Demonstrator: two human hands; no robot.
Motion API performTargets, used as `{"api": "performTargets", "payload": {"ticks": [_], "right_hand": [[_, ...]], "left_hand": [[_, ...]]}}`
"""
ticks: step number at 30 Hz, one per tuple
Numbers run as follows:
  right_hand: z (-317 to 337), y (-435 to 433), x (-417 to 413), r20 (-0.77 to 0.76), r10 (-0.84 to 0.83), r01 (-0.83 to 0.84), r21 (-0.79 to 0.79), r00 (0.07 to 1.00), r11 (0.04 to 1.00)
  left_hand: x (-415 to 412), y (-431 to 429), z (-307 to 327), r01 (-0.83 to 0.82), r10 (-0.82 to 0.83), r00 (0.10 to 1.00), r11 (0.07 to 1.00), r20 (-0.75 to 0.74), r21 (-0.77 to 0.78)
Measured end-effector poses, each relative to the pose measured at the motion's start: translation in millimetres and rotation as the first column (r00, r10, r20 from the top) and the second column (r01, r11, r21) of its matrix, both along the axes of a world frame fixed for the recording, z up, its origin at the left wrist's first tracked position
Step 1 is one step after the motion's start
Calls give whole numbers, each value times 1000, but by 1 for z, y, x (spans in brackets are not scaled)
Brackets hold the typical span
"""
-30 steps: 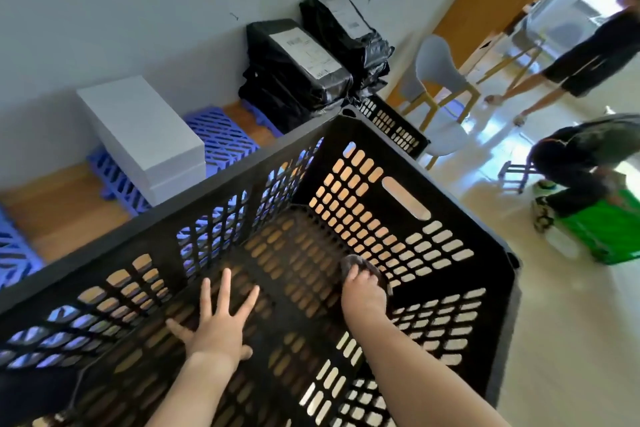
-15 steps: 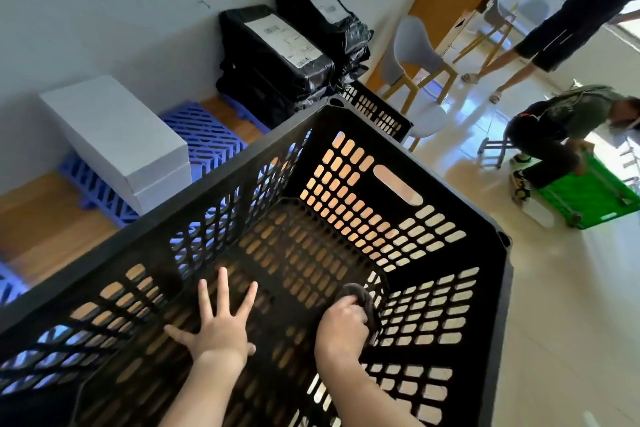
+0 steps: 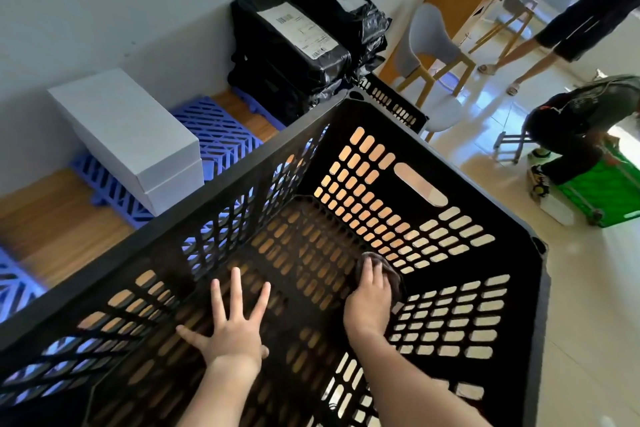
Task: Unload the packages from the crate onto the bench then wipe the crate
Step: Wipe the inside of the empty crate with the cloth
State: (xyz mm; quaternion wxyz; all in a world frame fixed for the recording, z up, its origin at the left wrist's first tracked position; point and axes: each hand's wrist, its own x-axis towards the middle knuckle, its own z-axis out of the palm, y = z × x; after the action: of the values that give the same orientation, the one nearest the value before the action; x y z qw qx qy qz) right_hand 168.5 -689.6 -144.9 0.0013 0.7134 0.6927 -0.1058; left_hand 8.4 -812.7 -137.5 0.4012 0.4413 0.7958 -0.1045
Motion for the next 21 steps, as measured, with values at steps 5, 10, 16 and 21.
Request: {"api": "performTargets", "payload": {"ticks": [5,10,16,21], "right_hand": [[-16,-78,-32,-67,281,-274,97,957,957],[-5,-74,-40,-216,267,-234,164,939,958],[18,22,-42,-264,29,14,157,964,987],[-3,-1,-60,-187,268,-260,64,945,963]], "left_hand": [[-1,-2,1,5,-5,1000,1000,2,-9],[-3,-3,2,16,-16,1000,1000,9,5],[-2,0,2,0,0,1000,1000,31,-17],[-2,1,4,2,-1,999,1000,32,-30]]}}
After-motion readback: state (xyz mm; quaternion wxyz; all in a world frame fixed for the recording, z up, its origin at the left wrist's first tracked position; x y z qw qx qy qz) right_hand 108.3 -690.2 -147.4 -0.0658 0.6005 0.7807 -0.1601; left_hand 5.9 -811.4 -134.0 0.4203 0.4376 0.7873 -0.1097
